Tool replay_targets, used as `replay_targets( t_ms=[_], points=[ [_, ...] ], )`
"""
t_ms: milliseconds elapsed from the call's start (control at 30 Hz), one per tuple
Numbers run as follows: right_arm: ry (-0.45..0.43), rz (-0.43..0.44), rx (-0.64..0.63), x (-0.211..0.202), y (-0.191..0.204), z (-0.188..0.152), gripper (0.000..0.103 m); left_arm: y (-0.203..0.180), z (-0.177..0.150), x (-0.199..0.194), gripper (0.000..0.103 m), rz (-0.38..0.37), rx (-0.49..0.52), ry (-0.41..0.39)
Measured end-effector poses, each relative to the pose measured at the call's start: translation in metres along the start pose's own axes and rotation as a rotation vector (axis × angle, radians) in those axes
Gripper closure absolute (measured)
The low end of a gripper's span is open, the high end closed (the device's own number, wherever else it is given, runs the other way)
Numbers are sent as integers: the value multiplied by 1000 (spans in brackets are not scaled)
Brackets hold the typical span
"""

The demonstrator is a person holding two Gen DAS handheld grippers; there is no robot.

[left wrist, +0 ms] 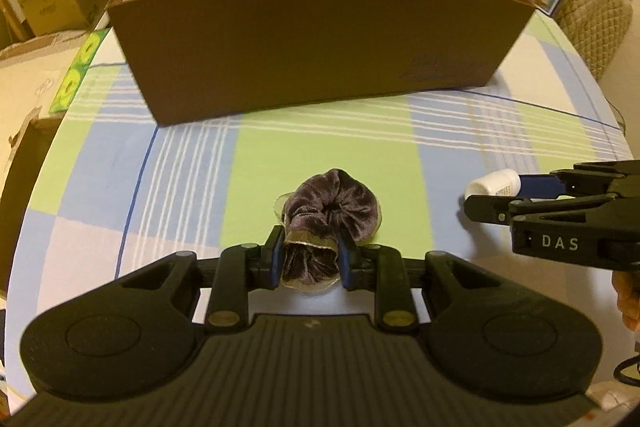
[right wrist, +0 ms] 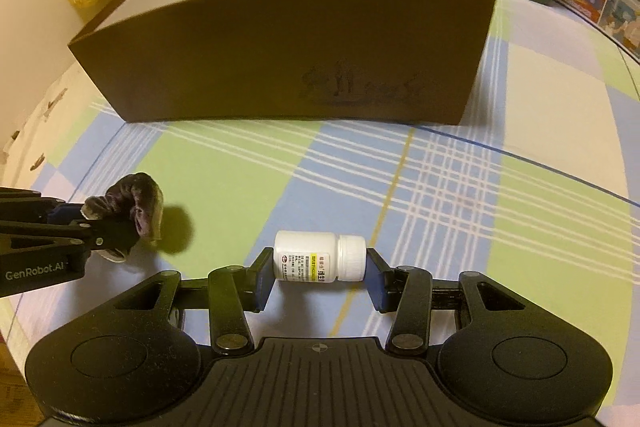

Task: Organize objects
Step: 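Lift the scrunchie and the pill bottle over the box with both grippers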

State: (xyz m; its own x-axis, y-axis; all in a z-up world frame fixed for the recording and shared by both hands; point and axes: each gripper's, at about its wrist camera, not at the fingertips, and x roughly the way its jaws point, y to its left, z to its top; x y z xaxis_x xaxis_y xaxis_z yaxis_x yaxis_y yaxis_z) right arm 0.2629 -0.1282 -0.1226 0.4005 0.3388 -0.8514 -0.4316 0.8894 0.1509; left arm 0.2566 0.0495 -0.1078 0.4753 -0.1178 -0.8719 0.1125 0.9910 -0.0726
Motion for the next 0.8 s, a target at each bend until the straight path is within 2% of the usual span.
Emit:
replay_targets(
  t_ms=[400, 800],
  points=[
    [-98, 52, -3, -49, -4, 7, 59, -13, 9, -43, 81, -16, 13, -90],
    [-190, 101, -32, -72, 13, 41, 59, 1, 37, -82, 81, 6, -23, -205]
  ],
)
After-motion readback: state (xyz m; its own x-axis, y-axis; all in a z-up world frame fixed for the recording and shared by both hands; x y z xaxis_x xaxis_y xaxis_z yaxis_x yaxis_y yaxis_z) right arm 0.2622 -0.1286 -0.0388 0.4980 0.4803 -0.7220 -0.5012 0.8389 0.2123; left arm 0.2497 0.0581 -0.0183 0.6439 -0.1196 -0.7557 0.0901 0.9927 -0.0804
